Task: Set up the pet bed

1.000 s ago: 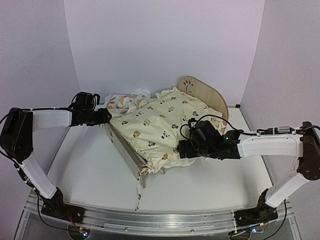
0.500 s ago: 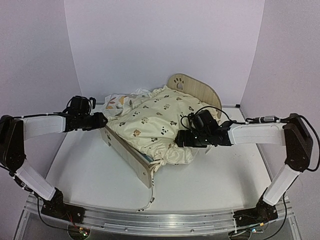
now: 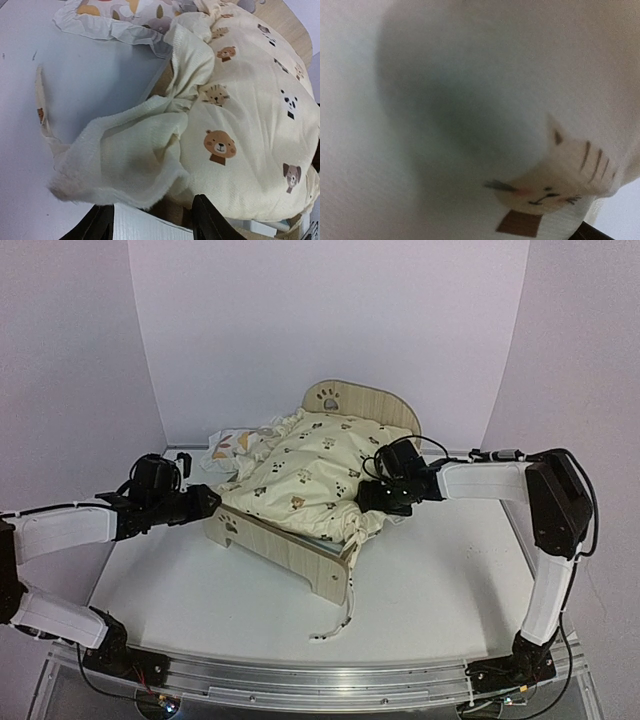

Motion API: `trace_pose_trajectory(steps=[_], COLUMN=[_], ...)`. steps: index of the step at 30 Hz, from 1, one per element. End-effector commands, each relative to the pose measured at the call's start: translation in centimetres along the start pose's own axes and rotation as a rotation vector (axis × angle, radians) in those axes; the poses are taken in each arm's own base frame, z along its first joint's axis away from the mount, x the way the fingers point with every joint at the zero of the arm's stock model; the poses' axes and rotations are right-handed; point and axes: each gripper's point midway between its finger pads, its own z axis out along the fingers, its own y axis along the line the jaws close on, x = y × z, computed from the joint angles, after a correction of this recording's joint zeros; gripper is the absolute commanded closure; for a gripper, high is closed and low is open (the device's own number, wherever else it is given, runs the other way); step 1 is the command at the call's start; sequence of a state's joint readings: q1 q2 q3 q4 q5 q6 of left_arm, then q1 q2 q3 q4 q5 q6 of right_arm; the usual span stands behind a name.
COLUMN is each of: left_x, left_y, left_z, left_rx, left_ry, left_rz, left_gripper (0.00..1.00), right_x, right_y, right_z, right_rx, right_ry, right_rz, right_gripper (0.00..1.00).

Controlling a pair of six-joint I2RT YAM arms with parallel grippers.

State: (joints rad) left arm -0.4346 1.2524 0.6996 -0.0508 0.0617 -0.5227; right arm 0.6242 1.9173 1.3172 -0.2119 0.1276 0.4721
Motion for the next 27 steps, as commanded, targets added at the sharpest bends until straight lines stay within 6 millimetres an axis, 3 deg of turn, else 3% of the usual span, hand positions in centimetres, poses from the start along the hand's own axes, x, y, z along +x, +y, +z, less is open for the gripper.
trace_pose_trajectory(steps=[1,8,12,16,20,23,27], left_x=[11.4,14.8,14.6,11.1,7.2,4.4,0.5], left_y=[-6.9,-12.5,-13.8,-12.9,-11.8,-11.3,-9.4], left_z=[-1.1,-3.4,-4.0,-4.8,-6.0,-6.5,-6.2], left_rx=[0.265,0.388,0.368,0.273,0.159,0.087,0.016], left_ry=[0.357,0.412,0.374,0.235,0.098,0.023,-0.038], left_rz=[0.081,0.141,0.179,0.195,0.231,0.257,0.262], left_gripper=[0.49,0.49,0.47,0.39,0.24,0.20,0.20], right_x=[1.1,0.5,-0.2,-1.6,-3.2,-3.8,-3.2], right_y=[-0.6,-3.5,-4.7,-4.7,-3.7,-2.8,-0.3], right_z=[2.9,1.6,-0.7,-4.1,-8.0,-10.9,-14.1], right_rx=[0.012,0.082,0.148,0.163,0.132,0.104,0.038], right_ry=[0.071,0.058,0.040,0.011,-0.028,-0.059,-0.079], right_rz=[-0.027,-0.027,-0.062,-0.088,-0.084,-0.084,-0.116], right_gripper=[0.11,0.11,0.11,0.10,0.03,0.02,0.02])
